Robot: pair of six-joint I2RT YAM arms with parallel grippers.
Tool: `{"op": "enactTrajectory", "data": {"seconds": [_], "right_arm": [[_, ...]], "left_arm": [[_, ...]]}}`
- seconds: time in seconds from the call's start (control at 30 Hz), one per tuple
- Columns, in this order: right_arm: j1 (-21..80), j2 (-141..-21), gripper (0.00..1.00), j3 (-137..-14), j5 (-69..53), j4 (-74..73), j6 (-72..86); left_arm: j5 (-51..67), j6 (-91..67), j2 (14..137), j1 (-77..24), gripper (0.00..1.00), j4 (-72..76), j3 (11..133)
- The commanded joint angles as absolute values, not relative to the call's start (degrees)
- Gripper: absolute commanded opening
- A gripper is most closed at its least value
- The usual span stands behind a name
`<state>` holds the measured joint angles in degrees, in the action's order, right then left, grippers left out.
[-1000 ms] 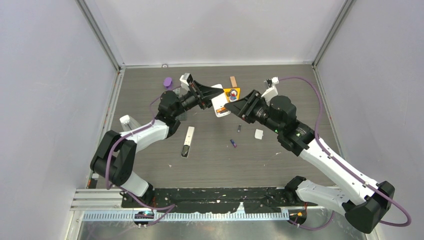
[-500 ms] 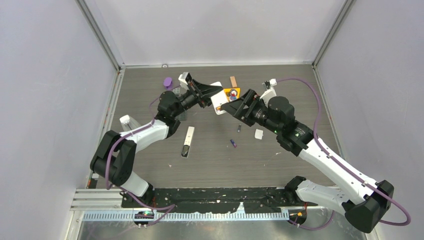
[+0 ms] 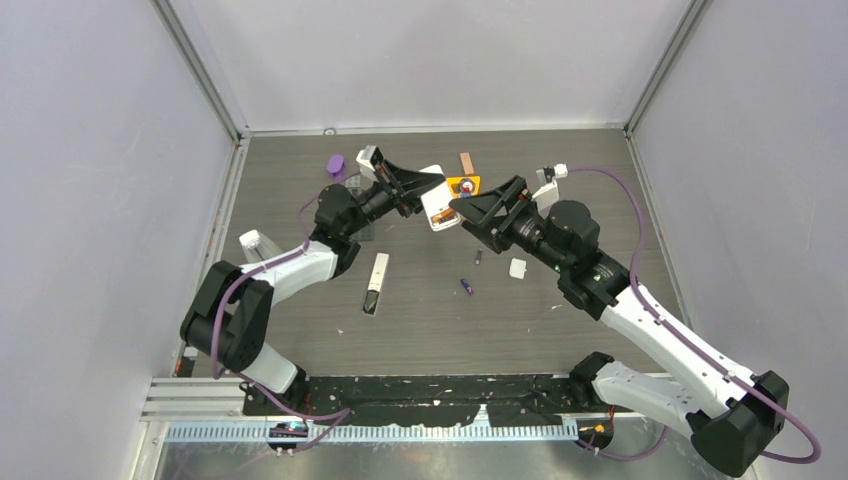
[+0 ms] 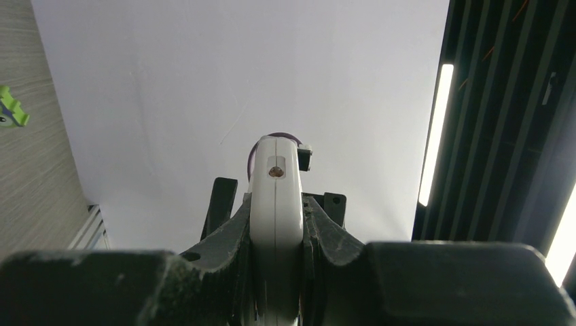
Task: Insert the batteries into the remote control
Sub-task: Load the battery into the remote control.
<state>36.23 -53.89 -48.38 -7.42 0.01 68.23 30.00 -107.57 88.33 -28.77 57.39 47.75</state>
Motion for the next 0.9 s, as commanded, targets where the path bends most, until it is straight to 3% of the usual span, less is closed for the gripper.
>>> {"op": "enactTrajectory", "data": {"seconds": [0.0,0.2,0.37,0.6,0.87], "right_arm": [[35.84,-54.29,0.84,-48.35,-8.92,5.29,73.07],[35.68,-56.33,0.69,-47.94,-11.16,5.17,75.74],[35.59,-55.81,0.69,-47.21,-10.88,6.26,76.27],[35.20,-55.00,0.77,-46.18,-10.78,7.96,77.67],[34.81,-55.13,0.66,-44.33,-11.23,10.07,78.53]], "left_arm": [[29.73,-107.65,85.78,-29.00,0.00,62.33,47.54],[29.88,-107.64,85.94,-28.96,0.00,62.75,47.72],[29.88,-107.32,85.86,-29.00,0.00,62.75,47.68],[29.63,-107.23,85.93,-29.00,0.00,62.76,47.63],[29.19,-107.44,86.04,-29.00,0.00,63.64,47.77]]}}
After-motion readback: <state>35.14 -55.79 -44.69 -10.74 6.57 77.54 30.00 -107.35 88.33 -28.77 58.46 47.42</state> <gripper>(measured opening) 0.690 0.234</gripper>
